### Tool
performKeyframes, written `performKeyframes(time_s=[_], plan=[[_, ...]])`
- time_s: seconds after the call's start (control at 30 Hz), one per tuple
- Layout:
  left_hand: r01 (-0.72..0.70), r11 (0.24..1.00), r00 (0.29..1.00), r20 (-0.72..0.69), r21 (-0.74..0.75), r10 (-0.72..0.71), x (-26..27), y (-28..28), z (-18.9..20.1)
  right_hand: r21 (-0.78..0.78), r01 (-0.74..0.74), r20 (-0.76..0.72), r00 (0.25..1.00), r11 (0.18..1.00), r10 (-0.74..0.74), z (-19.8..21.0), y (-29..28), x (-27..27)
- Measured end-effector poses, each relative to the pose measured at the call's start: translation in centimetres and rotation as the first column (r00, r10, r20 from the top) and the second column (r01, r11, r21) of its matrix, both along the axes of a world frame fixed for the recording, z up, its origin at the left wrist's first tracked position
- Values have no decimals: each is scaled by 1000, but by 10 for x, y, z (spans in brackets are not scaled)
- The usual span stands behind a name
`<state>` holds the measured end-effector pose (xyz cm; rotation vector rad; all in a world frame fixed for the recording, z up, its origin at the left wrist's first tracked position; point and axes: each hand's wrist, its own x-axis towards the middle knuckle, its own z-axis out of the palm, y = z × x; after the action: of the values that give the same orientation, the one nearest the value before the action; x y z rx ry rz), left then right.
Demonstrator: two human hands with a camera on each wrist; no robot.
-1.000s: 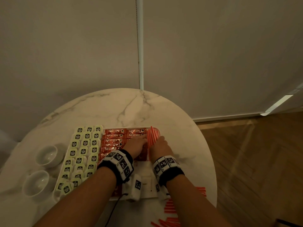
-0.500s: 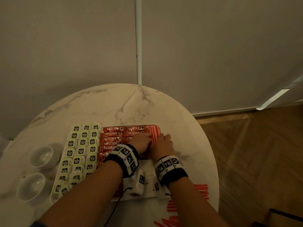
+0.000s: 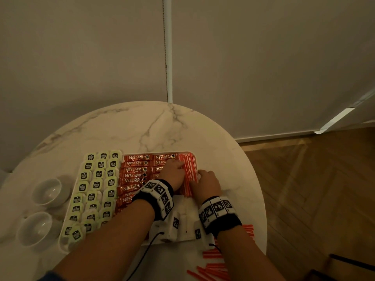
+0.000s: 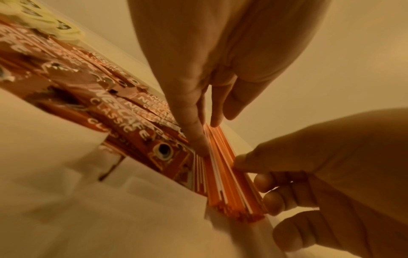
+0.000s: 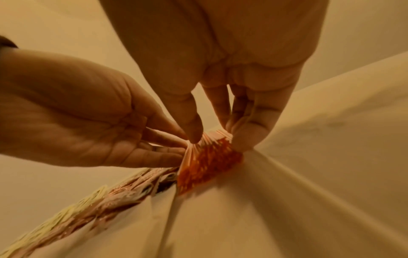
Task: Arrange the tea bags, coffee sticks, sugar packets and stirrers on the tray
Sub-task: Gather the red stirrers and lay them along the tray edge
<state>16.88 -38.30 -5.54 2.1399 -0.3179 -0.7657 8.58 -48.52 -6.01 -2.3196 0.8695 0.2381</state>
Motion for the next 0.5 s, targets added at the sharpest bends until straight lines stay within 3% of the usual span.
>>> performKeyframes(time_s=[0.13,0.37,0.5], plan=[[22,998,1000,15,58,-23,6,2,-22,6,22,44,999,1000,-22,0,-2,0],[-79,997,997,6,17,79,-11,3,18,79,58,56,996,995,-63,13,-13,-11],[-47,999,995,90,-9,48,-25,11,35,102,-18,52,999,995,13,39,-36,-58]])
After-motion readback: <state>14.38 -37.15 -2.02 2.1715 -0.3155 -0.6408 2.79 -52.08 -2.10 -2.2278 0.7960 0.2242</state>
